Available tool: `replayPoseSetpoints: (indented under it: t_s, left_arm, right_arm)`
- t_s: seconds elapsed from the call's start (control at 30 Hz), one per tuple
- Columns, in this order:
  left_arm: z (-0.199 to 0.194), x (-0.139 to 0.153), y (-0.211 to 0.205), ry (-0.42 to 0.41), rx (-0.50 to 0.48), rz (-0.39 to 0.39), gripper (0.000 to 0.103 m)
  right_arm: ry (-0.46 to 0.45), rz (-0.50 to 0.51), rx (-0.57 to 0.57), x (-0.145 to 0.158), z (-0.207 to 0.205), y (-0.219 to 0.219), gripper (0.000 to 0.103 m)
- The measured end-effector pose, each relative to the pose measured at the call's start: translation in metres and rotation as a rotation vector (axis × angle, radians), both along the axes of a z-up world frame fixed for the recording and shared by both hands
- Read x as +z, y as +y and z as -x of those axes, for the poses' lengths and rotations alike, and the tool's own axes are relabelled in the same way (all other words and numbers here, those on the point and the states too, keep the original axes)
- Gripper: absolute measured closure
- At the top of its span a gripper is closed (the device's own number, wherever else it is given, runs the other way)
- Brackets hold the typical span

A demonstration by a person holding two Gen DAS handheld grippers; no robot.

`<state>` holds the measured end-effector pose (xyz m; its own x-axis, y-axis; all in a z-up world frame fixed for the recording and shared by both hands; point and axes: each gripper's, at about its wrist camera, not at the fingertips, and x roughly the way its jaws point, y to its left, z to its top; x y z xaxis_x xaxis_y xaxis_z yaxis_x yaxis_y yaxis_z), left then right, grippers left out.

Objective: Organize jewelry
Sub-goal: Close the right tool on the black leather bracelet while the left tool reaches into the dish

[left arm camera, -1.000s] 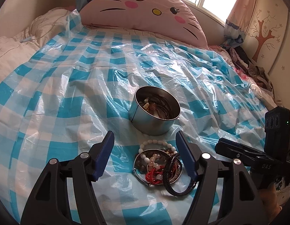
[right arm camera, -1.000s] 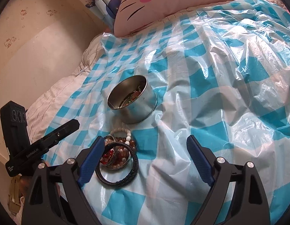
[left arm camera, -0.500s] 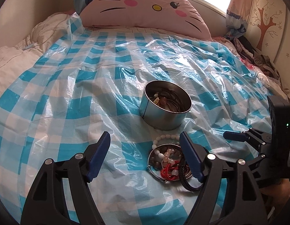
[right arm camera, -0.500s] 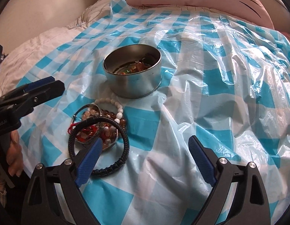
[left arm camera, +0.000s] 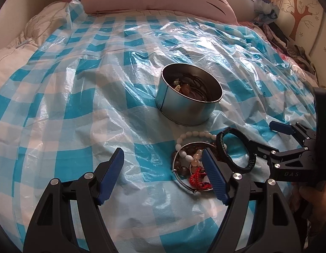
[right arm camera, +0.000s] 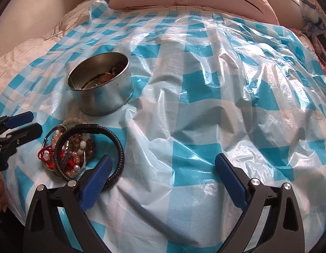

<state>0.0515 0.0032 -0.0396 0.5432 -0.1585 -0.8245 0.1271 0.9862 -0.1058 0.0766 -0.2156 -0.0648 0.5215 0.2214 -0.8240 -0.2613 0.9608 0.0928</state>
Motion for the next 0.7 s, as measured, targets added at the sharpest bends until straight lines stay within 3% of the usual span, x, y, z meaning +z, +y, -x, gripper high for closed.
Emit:
replayPoseSetpoints:
  t_s: [0.1,0.27,0.4,0.5,0.63,0.7]
  left_arm:
    - [-0.002,-0.005,-0.011,0.010,-0.037,-0.037,0.037]
    - [-0.008,-0.010,-0.013,0.025,-0.053,-0.034,0.048]
    - [-0.010,-0.013,-0.014,0.029,-0.062,-0.019,0.054]
    - [-0.013,-0.017,-0.016,0.051,-0.077,-0.009,0.061]
    - [-0.009,-0.016,-0.025,0.062,-0.137,-0.002,0.087]
    - [-0.005,-0.012,-0.029,0.050,-0.165,0.001,0.094]
  right_arm:
    - [-0.015,-0.012,0.048,0.000,0.000,0.009,0.009]
    - [-0.040,-0.083,0.091,0.002,-0.002,0.013,0.011]
    - [-0.012,-0.092,0.145,-0.004,-0.006,0.021,0.036]
    - [-0.010,-0.080,0.181,-0.006,-0.007,0.027,0.047]
    - [-0.012,-0.047,0.216,-0.007,-0.008,0.034,0.061]
    - [-0.018,-0.013,0.223,-0.007,-0.007,0.035,0.078]
